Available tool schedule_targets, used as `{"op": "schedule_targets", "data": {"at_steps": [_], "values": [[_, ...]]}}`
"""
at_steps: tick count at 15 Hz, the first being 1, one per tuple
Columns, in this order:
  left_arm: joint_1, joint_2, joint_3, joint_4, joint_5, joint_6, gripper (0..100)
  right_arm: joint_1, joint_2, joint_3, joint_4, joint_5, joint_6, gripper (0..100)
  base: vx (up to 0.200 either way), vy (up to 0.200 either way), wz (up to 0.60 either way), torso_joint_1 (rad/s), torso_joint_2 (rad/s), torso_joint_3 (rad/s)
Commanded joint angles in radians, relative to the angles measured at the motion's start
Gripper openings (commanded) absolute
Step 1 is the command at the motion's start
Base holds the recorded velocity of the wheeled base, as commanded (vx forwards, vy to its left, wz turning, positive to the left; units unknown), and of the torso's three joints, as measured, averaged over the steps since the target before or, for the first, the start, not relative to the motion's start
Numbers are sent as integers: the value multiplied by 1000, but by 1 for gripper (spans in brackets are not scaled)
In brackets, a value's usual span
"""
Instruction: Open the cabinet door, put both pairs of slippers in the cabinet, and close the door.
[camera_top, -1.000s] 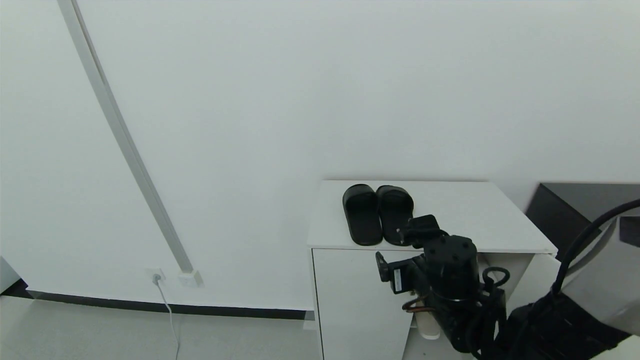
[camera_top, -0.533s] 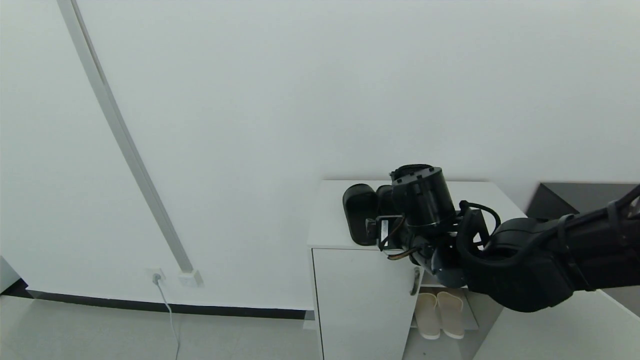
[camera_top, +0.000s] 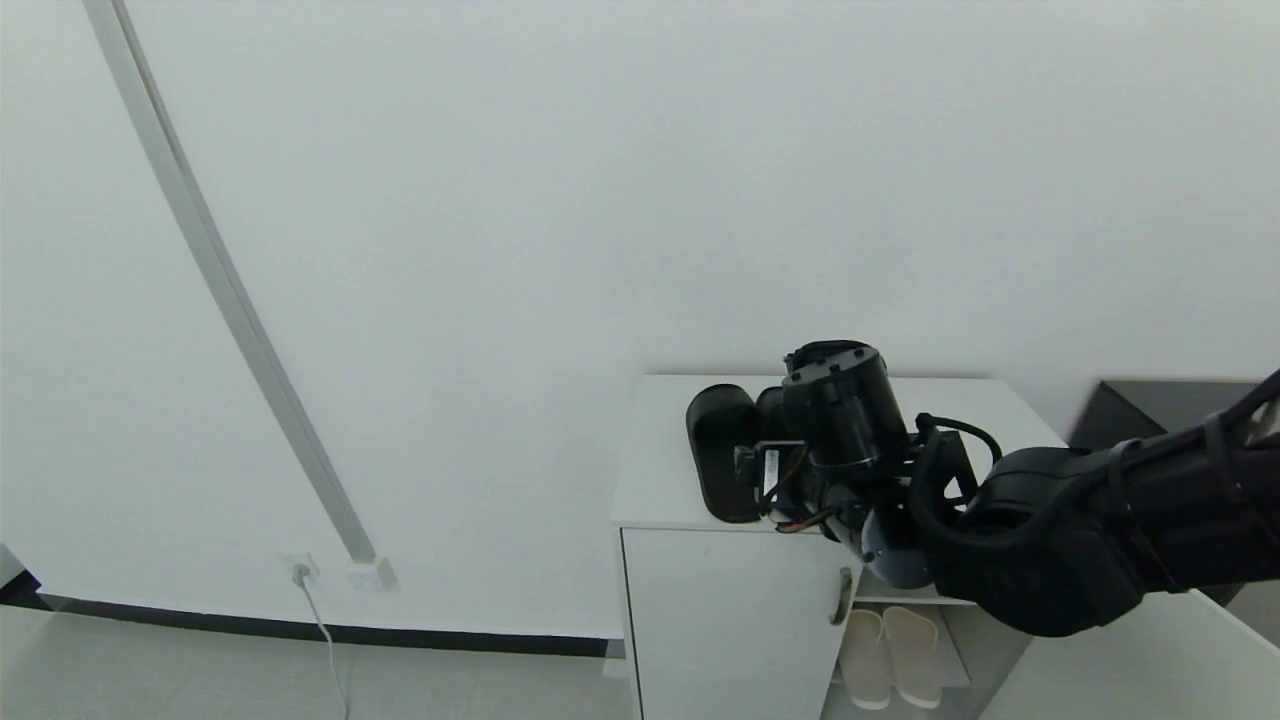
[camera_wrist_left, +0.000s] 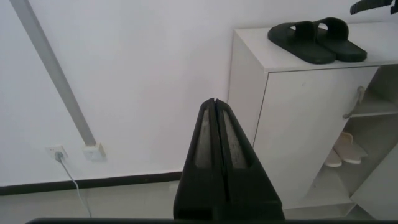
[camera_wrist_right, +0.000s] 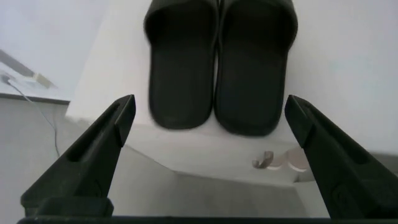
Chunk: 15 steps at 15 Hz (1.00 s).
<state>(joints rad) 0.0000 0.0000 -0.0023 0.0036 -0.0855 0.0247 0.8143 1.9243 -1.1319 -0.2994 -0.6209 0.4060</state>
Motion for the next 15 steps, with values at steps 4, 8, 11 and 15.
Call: {"op": "schedule_targets", "data": {"at_steps": [4,8,11,15], "values": [[0,2,-1,-1,1,-2,0,5,136,75,-156,-2,-7,100,150,0,0,7,3,-1],[0,2,1,-2,1,-2,0,-52,231,-6,-221,3,-65,100,0,0,0,0,0,0],[0,2,-1,-1,1,-3,0,-107,306,-97,-221,12,-78,100,0,0,0,0,0,0],[0,2,1,-2,1,-3,0,-141,386,-203,-222,18,-98,100,0,0,0,0,0,0]]}}
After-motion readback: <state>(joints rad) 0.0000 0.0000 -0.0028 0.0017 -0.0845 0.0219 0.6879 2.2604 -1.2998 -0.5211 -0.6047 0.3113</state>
